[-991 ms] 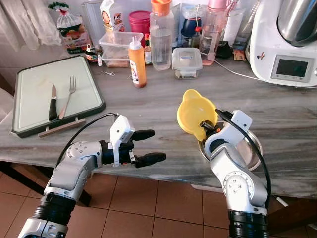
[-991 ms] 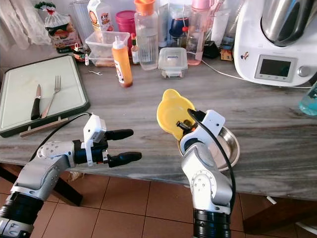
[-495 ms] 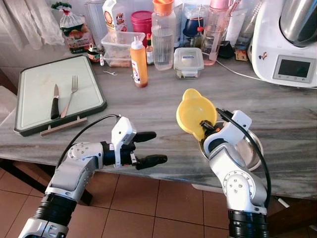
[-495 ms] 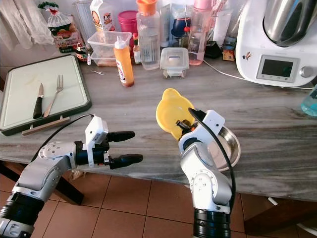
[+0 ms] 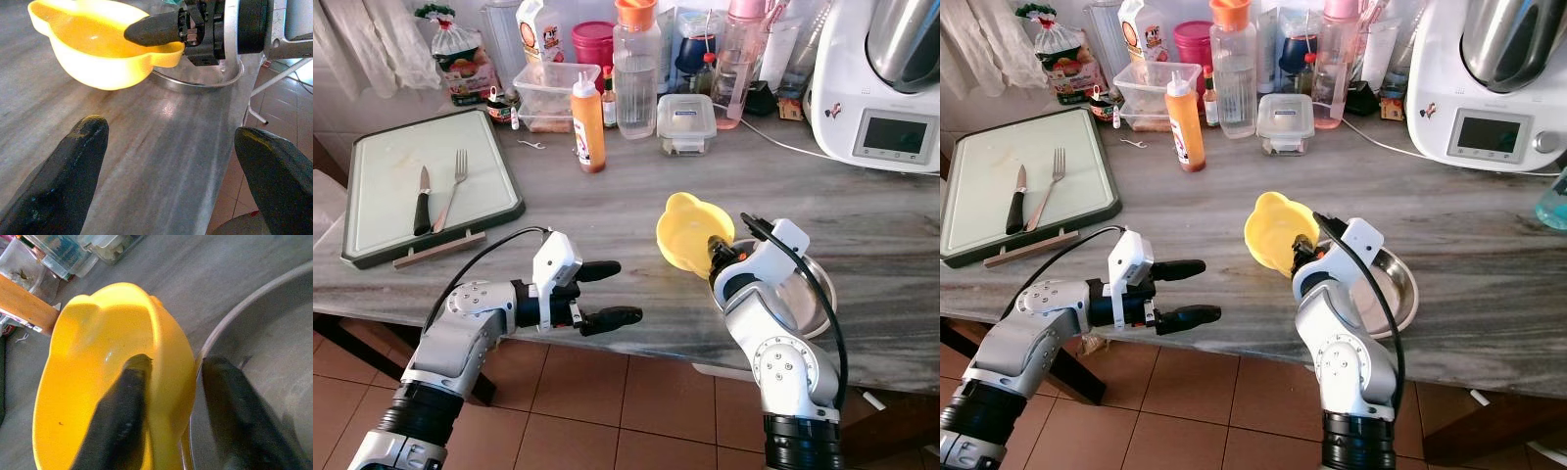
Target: Setting the table
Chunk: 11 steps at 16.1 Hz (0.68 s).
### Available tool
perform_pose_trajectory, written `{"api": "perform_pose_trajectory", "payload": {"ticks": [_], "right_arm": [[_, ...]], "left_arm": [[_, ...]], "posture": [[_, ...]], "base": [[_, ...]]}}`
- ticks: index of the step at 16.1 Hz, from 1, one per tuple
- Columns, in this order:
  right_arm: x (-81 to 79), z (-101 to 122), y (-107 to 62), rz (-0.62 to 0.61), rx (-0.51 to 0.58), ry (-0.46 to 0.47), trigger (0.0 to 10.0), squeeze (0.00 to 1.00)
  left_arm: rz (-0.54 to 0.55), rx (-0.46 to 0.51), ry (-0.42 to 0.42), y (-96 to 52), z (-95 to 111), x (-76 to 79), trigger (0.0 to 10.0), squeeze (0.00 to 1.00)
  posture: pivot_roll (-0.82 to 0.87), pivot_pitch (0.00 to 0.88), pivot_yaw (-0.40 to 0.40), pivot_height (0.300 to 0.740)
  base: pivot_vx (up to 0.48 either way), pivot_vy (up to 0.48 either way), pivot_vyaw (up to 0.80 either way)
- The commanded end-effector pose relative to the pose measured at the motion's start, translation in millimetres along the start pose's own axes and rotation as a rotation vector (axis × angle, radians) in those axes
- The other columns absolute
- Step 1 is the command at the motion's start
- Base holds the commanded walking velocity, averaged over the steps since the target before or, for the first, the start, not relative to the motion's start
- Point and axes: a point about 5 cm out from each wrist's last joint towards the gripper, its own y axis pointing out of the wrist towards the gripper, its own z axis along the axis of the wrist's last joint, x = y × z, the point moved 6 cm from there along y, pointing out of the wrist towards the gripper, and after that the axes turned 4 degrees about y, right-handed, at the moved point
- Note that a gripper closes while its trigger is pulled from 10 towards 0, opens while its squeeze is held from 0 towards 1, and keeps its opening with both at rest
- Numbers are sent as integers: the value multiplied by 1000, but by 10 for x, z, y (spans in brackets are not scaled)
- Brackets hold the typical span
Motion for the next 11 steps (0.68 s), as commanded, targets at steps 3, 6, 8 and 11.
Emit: {"api": "perform_pose_trajectory", "payload": {"ticks": [3,6,8,11], "right_arm": [[-159,-80,1,15,-23,92,10000,698],[-160,-22,7,23,0,81,10000,714],[-168,7,13,26,10,81,10000,722],[-166,31,26,26,18,77,10000,714]], "left_arm": [[-5,-32,12,-41,-55,0,10000,0],[-4,-36,14,-38,-68,-9,10000,0],[-2,-35,15,-32,-69,-13,10000,0],[0,-33,18,-31,-67,-24,10000,0]], "posture": [[87,102,52,740],[88,99,53,740],[88,98,54,740],[91,97,55,740]], "base": [[0,0,0],[0,0,0],[0,0,0],[0,0,0]]}}
